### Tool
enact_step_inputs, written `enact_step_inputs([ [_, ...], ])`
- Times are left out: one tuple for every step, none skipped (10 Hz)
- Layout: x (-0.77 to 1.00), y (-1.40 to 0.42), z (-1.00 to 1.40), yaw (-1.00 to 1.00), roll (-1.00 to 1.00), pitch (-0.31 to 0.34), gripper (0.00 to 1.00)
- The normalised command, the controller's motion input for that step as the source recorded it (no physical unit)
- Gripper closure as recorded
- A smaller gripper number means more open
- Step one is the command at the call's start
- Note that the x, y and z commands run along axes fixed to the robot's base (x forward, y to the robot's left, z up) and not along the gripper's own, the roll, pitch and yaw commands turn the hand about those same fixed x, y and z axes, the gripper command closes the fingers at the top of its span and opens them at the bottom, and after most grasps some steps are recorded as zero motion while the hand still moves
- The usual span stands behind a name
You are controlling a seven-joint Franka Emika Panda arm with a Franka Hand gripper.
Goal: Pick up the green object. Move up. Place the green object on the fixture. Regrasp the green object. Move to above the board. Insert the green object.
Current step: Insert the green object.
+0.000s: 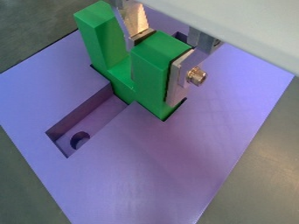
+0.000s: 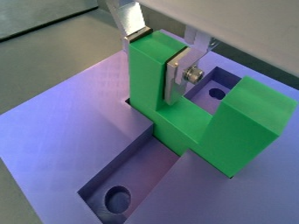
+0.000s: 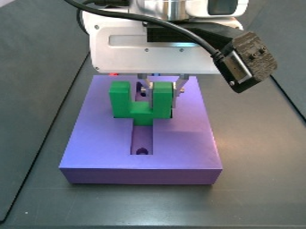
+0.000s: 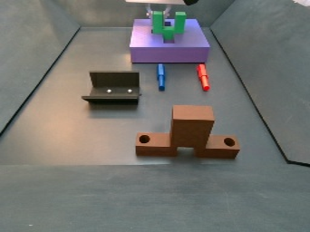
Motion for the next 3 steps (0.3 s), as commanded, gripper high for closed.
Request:
enact_step_inputs([
  [0.00, -0.03, -0.22, -0.07, 0.09, 0.000, 1.00],
  [0.00, 0.00, 0.00, 0.00, -0.01, 0.000, 1.00],
  [0.00, 0.00, 0.00, 0.00, 0.00, 0.000, 1.00],
])
